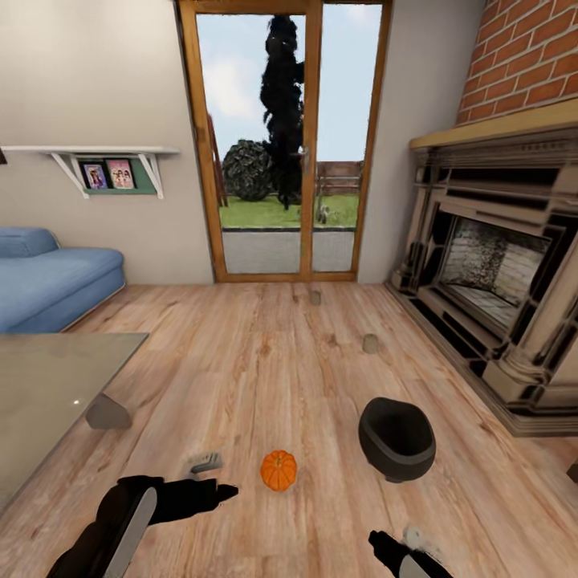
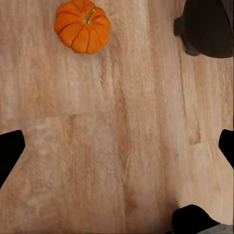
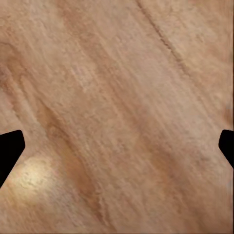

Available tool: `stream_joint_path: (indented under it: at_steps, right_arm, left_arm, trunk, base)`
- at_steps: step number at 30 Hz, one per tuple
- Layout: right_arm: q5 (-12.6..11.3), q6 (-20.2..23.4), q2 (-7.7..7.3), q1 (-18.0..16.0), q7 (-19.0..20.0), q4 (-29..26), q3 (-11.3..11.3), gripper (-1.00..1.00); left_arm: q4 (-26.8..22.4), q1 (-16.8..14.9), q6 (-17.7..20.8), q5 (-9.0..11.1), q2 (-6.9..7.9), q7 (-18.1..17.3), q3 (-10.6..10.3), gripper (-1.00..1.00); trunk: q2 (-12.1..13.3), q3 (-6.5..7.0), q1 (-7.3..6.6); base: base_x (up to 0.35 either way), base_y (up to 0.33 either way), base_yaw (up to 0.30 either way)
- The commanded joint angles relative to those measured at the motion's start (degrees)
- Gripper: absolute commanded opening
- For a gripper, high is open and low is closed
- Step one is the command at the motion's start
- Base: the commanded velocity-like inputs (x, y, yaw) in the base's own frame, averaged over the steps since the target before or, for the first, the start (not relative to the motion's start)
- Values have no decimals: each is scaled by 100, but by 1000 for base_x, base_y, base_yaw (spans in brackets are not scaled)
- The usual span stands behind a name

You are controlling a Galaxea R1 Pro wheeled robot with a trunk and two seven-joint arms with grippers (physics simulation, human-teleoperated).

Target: Place each of the two pumpkins and all three candles from the living room inside a cabinet in the living room (use any cabinet), then make sure every cabinet is closed, and position the cauldron so it is next to a table in the living room.

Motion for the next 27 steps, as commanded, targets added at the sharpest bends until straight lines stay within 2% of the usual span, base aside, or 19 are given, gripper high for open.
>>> stream_joint_path:
  at_steps: [1, 2, 3, 5, 8, 10, 17, 19, 22, 27]
  right_arm:
    - [-40, -111, 51, 1, -250, -17, 192, 100]
    - [-40, -165, 76, 1, -342, -17, 248, 100]
    - [-40, -304, 129, 1, -553, -30, 360, 100]
    - [-47, -460, 162, 1, -663, -48, 428, 100]
    - [-70, -592, 178, 1, -592, -64, 456, 100]
    - [-106, -613, 179, 1, -447, -65, 452, 100]
    - [-152, -624, 172, 1, 564, -74, 437, 100]
    - [-153, -615, 174, 1, 726, -73, 439, 100]
    - [-128, -612, 181, 1, 870, -73, 450, 100]
    - [-85, -617, 184, 1, 896, -74, 453, 100]
  left_arm:
    - [-2, -18, 0, -40, -27, 253, -6, 100]
    - [0, -25, -7, -42, -46, 387, -8, 100]
    - [4, -41, -23, -41, -111, 774, -12, 100]
    - [11, -52, -44, -35, -186, 1170, -20, 100]
    - [75, -58, -160, -31, -283, 1485, -29, 100]
    - [108, -59, -223, -29, -302, 1542, -31, 100]
    - [141, -60, -285, -26, -322, 1590, -33, 100]
    - [140, -60, -287, -24, -322, 1591, -33, 100]
    - [136, -60, -288, -22, -314, 1588, -33, 100]
    - [125, -58, -288, -21, -307, 1576, -33, 100]
  trunk:
    - [-2, -5, -1]
    - [-2, -5, -1]
    - [-2, -5, -1]
    - [-2, -5, -1]
    - [-2, -5, -1]
    - [-2, -5, -1]
    - [-2, -5, -1]
    - [-2, -5, -1]
    - [-2, -5, -1]
    - [-2, -5, -1]
  base:
    - [0, 0, 299]
    - [0, 0, 298]
    - [0, 0, 232]
    - [0, 0, 122]
    - [0, 0, 42]
    - [0, 0, 14]
    - [0, 0, 3]
    - [0, 0, 0]
    - [0, 0, 0]
    - [0, 0, 0]
